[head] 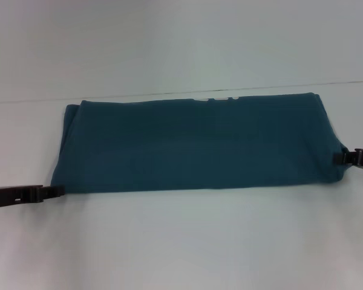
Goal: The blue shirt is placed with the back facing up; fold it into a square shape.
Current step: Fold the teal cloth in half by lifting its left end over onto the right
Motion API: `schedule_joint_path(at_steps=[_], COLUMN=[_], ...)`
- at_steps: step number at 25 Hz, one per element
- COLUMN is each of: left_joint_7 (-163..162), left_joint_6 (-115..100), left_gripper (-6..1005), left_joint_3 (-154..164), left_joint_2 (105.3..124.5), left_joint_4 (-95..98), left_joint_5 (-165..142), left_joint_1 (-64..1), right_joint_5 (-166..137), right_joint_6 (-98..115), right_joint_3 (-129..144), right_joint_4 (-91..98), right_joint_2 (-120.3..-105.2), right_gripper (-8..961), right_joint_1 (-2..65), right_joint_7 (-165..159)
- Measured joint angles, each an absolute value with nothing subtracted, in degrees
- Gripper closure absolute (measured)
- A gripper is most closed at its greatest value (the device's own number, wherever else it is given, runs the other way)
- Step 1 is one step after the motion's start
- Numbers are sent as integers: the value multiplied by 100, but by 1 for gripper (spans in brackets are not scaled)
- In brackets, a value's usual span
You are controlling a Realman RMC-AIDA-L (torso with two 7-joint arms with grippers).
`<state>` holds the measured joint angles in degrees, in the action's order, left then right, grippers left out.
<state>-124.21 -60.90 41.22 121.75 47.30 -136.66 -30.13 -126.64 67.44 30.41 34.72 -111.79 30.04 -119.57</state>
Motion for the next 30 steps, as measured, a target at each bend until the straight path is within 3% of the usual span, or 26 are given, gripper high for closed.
schedule_joint_path(at_steps=[13,20,30], left_joint_7=[-12379,-12355,-12286], left_joint_6=[-6082,-6019,-5837], left_gripper=[342,354,584], left_joint_3=[4161,4261,4349], left_joint_2=[12181,12183,12225], left_joint_4=[4564,4565,4618], left_joint_5=[-13668,-13668,-13665], left_joint_1=[-3198,-3205,-3208], right_joint_5=[-12665,-12664,-12665], right_joint_6=[6743,6733,6738], right_joint_3=[3041,3041,3035], right_joint_4=[3472,3472,3472], right_joint_2=[-11183,-11187,-11196], right_gripper=[945,945,946], right_joint_1=[2996,2988,2977], right_joint_7=[-11952,-11952,-11952])
